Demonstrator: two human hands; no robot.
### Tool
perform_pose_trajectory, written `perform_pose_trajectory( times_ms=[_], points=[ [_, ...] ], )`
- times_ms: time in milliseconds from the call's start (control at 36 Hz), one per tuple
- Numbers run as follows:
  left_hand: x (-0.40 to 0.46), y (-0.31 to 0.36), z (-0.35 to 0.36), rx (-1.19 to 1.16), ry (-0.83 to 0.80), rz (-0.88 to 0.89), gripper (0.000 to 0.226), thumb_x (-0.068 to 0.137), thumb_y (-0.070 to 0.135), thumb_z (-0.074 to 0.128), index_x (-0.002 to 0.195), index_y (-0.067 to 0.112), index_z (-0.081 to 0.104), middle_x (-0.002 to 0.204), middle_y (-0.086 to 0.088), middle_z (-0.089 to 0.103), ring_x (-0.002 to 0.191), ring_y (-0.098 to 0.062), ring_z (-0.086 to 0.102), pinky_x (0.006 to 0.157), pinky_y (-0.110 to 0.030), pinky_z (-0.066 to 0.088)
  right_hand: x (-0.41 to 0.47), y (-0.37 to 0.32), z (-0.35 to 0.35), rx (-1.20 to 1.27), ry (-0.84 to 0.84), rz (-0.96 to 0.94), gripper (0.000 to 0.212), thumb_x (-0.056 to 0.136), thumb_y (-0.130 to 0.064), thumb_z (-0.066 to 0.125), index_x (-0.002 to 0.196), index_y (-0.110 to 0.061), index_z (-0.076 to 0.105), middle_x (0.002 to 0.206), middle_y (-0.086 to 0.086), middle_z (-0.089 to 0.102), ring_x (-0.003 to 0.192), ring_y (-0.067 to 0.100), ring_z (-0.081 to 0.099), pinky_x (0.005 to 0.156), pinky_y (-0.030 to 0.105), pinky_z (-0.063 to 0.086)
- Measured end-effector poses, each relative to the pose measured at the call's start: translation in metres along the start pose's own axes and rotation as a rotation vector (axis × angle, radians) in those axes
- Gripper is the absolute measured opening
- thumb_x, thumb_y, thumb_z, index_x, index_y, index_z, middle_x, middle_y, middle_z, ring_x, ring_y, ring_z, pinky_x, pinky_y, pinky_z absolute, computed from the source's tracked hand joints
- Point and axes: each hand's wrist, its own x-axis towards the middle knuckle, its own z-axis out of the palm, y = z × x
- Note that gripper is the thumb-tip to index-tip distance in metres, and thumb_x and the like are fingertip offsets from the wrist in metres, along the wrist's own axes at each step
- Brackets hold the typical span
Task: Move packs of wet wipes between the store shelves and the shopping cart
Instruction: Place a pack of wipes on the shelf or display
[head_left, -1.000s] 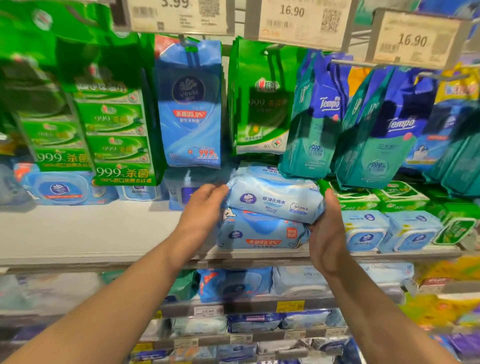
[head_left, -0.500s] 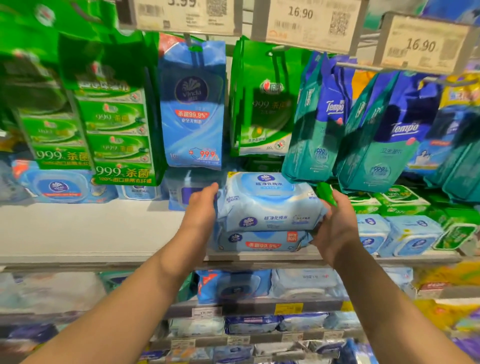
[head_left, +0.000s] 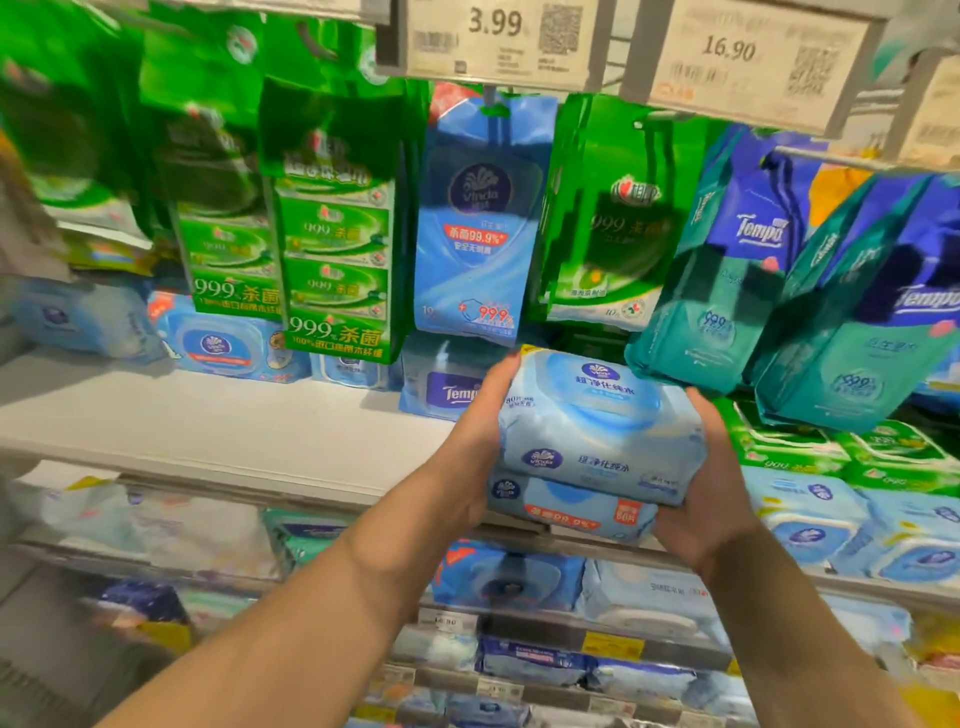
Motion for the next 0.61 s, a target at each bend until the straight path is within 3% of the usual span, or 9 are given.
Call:
perform_pose_trajectory(
  times_ms=[28,83,194,250,417,472,611],
  points=[
    [-0.005,0.002,-0.001,0.003,0.002,-0.006,0.053,0.092,0.072,0.044,0.097,0.035,0.083,0.105,-0.007,0.079,0.091,-0.026,0.076,0.08,-0.035,0.059,-0.004,0.002,0.001,0.017,-0.028,0.0,0.047,0.107,-0.035,0.036,0.101,-0.019,0.079,0.104,0.014,0.076,0.092,0.032,0.073,0.075,0.041,0.063],
    [-0.014,0.003,-0.005,-0.007,0.002,-0.014,0.051,0.089,0.074,0.047,0.096,0.038,0.083,0.104,-0.007,0.079,0.091,-0.028,0.076,0.081,-0.038,0.059,-0.012,0.006,0.004,0.068,-0.056,0.043,0.053,0.106,-0.047,0.032,0.11,-0.022,0.079,0.115,0.01,0.075,0.103,0.029,0.073,0.081,0.042,0.062],
    [-0.04,-0.004,-0.011,-0.093,-0.019,0.096,0.049,0.1,0.059,0.04,0.086,0.039,0.083,0.094,-0.001,0.08,0.08,-0.018,0.077,0.056,-0.028,0.059,-0.025,0.009,0.006,0.132,-0.135,0.129,0.065,0.099,-0.065,0.028,0.13,-0.025,0.069,0.132,0.011,0.068,0.119,0.03,0.066,0.093,0.048,0.058],
    [-0.051,-0.007,-0.014,-0.117,0.0,0.127,0.052,0.099,0.059,0.041,0.074,0.04,0.082,0.083,0.001,0.079,0.071,-0.017,0.074,0.053,-0.025,0.054,-0.031,0.007,0.013,0.153,-0.189,0.15,0.064,0.097,-0.065,0.029,0.128,-0.027,0.07,0.13,0.01,0.069,0.117,0.028,0.068,0.089,0.047,0.059],
    [-0.081,-0.011,-0.031,-0.092,0.207,0.216,0.04,0.084,0.066,0.054,0.087,0.038,0.083,0.096,-0.004,0.08,0.077,-0.022,0.077,0.066,-0.03,0.058,-0.043,0.017,0.032,0.204,-0.27,0.186,0.056,0.096,-0.061,0.034,0.112,-0.031,0.079,0.12,0.006,0.074,0.106,0.024,0.072,0.075,0.038,0.063],
    [-0.097,-0.015,-0.04,-0.133,0.217,0.242,0.039,0.083,0.064,0.054,0.086,0.039,0.083,0.095,-0.003,0.08,0.076,-0.02,0.077,0.062,-0.027,0.059,-0.045,0.024,0.04,0.201,-0.296,0.224,0.054,0.098,-0.058,0.034,0.111,-0.03,0.078,0.118,0.005,0.075,0.102,0.023,0.073,0.071,0.036,0.063],
    [-0.137,-0.026,-0.072,-0.208,0.371,0.3,0.045,0.092,0.061,0.049,0.102,0.031,0.081,0.102,-0.002,0.08,0.084,-0.019,0.078,0.061,-0.027,0.059,-0.058,0.047,0.074,0.113,-0.336,0.291,0.052,0.096,-0.056,0.04,0.124,-0.026,0.072,0.12,0.005,0.074,0.109,0.024,0.071,0.091,0.042,0.058]
  ],
)
